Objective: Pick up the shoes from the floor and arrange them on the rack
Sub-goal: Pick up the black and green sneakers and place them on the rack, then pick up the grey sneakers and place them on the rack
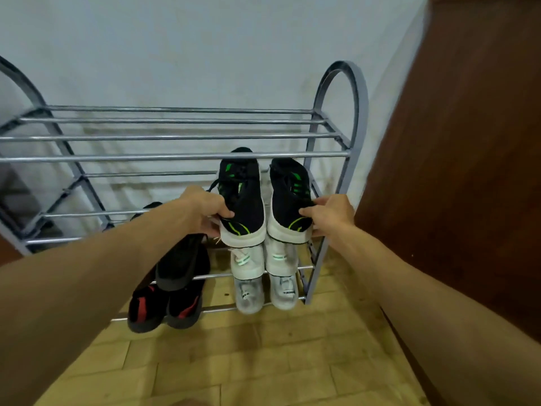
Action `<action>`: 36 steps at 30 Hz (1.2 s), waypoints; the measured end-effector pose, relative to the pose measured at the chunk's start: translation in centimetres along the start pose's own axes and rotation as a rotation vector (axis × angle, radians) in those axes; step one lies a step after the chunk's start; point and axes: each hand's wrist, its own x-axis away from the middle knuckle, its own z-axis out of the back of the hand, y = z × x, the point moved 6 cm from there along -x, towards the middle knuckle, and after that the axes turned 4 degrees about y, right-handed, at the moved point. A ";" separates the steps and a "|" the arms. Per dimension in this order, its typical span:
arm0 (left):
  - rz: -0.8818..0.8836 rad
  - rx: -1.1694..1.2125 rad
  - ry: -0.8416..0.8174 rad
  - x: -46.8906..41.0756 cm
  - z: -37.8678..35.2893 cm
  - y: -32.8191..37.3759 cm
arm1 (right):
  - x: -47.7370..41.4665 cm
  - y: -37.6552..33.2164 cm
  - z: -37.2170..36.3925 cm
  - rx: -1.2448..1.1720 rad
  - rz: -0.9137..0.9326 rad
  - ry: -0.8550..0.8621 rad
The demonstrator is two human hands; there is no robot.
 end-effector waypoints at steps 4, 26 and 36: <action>-0.034 -0.059 0.028 -2.1 -0.3 0.9 | -1.9 -0.6 -1.1 0.129 0.133 0.009; -0.263 -0.258 -0.114 18.3 -6.7 -6.2 | 14.5 9.6 10.0 0.515 0.059 -0.305; -0.316 -0.811 -0.638 29.7 -16.8 -18.8 | 25.5 26.2 15.8 0.415 -0.317 -0.398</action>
